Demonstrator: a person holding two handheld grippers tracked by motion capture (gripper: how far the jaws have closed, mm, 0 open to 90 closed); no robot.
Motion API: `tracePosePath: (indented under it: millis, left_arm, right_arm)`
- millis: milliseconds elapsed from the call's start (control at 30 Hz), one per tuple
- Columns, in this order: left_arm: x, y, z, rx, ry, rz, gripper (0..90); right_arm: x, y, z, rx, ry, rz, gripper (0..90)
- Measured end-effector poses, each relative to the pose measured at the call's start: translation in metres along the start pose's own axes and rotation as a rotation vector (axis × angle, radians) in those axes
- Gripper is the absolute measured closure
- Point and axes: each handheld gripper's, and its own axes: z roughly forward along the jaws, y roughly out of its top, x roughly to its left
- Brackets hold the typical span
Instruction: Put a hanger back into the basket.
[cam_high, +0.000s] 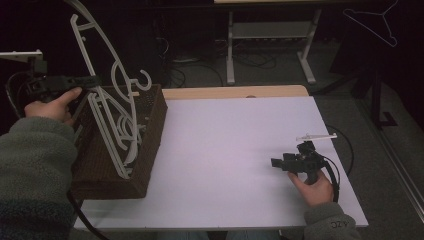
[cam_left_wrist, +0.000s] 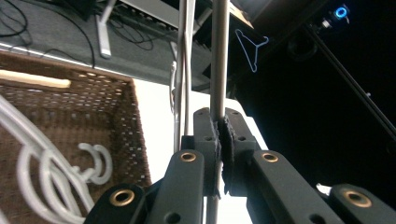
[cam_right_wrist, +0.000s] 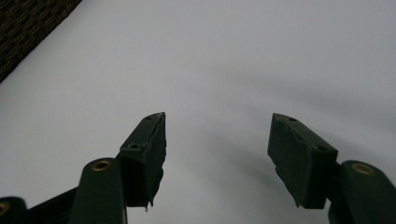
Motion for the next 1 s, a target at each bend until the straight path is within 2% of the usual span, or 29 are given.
tracePosePath:
  millis: [233,500,1000]
  left_arm:
    - [0.019,0.001,-0.008,-0.020,0.043,-0.025,85.6]
    - [0.051,-0.009,-0.001,-0.015,0.078,-0.071,85.6]
    - [0.100,-0.049,0.033,0.095,0.084,-0.149,85.4]
  right_arm:
    - [0.001,0.000,0.003,0.006,0.000,-0.003,36.1]
    - [0.002,0.000,0.002,0.007,-0.004,-0.008,36.0]
    - [0.005,0.000,0.002,0.003,-0.007,-0.015,35.8]
